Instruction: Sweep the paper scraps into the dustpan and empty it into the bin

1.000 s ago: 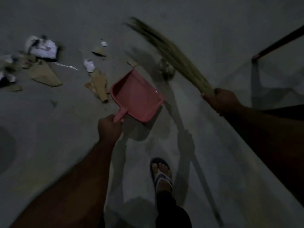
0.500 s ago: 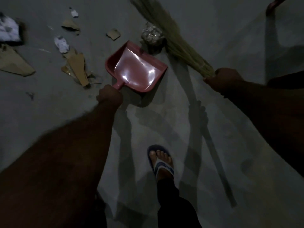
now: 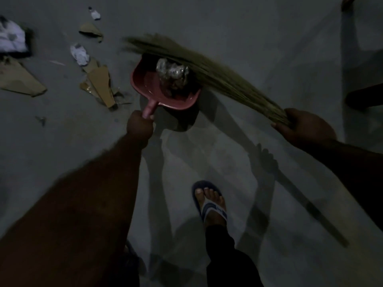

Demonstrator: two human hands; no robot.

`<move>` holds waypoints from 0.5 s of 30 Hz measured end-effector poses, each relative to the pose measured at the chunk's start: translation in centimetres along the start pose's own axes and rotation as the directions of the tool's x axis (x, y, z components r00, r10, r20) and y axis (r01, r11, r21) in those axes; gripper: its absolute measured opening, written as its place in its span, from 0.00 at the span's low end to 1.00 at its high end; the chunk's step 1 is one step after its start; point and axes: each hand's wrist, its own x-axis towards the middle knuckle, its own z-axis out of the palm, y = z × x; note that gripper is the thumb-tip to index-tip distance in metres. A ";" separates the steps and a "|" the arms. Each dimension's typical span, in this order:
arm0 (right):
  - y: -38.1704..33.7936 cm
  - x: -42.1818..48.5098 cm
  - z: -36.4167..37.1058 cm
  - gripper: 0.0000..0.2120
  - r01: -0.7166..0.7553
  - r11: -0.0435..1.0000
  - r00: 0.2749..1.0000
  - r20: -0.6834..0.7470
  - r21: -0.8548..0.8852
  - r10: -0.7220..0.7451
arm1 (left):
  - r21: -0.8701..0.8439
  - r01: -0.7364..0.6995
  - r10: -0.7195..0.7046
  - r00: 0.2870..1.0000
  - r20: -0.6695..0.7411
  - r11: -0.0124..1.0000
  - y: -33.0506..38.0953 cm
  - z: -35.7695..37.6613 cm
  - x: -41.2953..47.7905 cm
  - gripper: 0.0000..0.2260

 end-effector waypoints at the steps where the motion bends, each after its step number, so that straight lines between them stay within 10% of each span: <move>1: -0.5 -0.3 0.1 0.21 0.018 1.000 1.000 -0.014 0.008 -0.018 | -0.051 0.026 -0.026 1.000 0.011 0.998 -0.6 -0.3 -0.3 0.15; 15: -15.8 -1.3 1.7 0.20 0.105 0.978 0.975 -0.214 0.182 -0.065 | -0.350 0.000 -0.037 0.994 -0.098 0.937 -10.9 -12.2 -0.6 0.12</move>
